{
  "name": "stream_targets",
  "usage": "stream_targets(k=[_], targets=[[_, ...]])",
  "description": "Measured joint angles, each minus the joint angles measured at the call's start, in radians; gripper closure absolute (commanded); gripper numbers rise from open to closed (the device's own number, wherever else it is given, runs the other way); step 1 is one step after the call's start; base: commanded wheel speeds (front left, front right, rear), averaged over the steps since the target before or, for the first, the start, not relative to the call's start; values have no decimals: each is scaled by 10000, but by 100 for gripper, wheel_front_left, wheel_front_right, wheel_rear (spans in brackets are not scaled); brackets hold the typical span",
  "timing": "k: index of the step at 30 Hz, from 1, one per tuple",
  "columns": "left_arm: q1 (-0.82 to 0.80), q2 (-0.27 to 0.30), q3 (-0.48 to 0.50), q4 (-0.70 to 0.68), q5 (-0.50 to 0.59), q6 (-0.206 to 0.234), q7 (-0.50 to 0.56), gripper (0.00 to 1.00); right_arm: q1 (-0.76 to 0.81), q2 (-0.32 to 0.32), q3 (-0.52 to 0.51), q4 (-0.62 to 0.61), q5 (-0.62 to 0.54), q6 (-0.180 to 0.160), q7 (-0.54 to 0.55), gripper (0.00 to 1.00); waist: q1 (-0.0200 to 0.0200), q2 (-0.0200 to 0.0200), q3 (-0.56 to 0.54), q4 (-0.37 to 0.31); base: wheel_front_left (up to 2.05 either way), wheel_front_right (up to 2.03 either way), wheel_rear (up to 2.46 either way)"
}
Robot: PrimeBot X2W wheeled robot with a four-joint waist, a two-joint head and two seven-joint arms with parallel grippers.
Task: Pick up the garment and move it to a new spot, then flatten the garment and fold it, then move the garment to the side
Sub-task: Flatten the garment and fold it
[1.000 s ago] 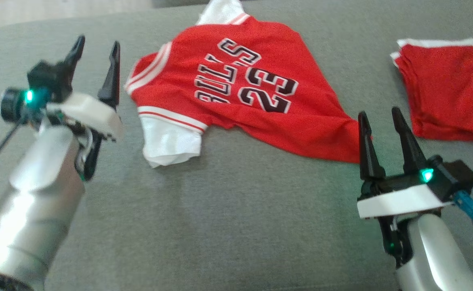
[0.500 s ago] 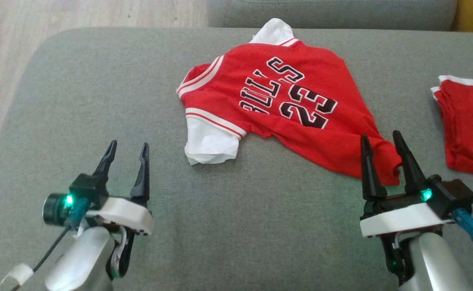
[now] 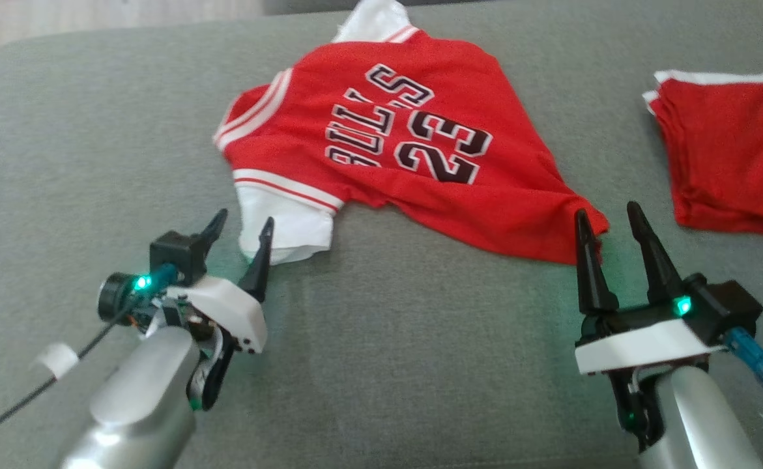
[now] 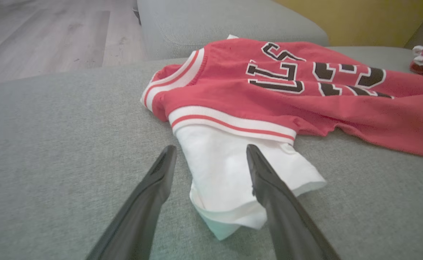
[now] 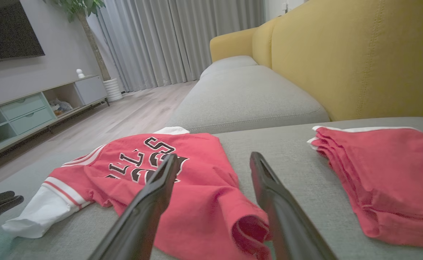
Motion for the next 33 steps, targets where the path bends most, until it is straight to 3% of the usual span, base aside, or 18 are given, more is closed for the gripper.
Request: stream_targets(k=[5,6,7,14,19,26,27,28,29,33], targets=[[-495,-90,48,947,-88,-69,117,0,-225,2,2,-56,86,0,0,0,0,0,331,-432,0,0,0],[-585,-104,54,1120,-88,-77,117,71,-257,2,-12,-59,104,0,0,0,1,0,393,-500,0,0,0],[-675,-119,54,1279,-84,-94,88,100,-274,0,-31,-63,104,0,0,0,1,0,447,-562,0,0,0],[-1198,-90,121,1804,290,291,-968,100,-267,0,-153,-56,104,0,0,0,0,0,365,-549,0,0,0],[-1476,255,-17,1601,968,662,-1304,100,-263,2,-169,-46,104,0,0,0,-1,0,111,-291,0,0,0],[-1747,660,-961,1214,1975,878,-633,100,-259,2,-84,-12,105,0,0,0,-1,0,0,-145,0,0,0],[-1737,650,-1198,1235,2092,838,-357,69,-259,2,-71,4,132,0,0,0,0,0,18,-157,0,0,0],[-1728,642,-1496,1312,2211,698,59,21,-259,2,-58,19,182,0,0,0,-1,0,39,-175,0,0,0],[-1699,631,-1714,1383,2301,577,357,0,-259,2,-48,29,182,0,0,0,-1,0,62,-195,0,0,0],[-1493,485,-2098,1720,2309,397,965,0,-258,0,-19,67,182,0,0,0,0,0,146,-290,0,0,0]])
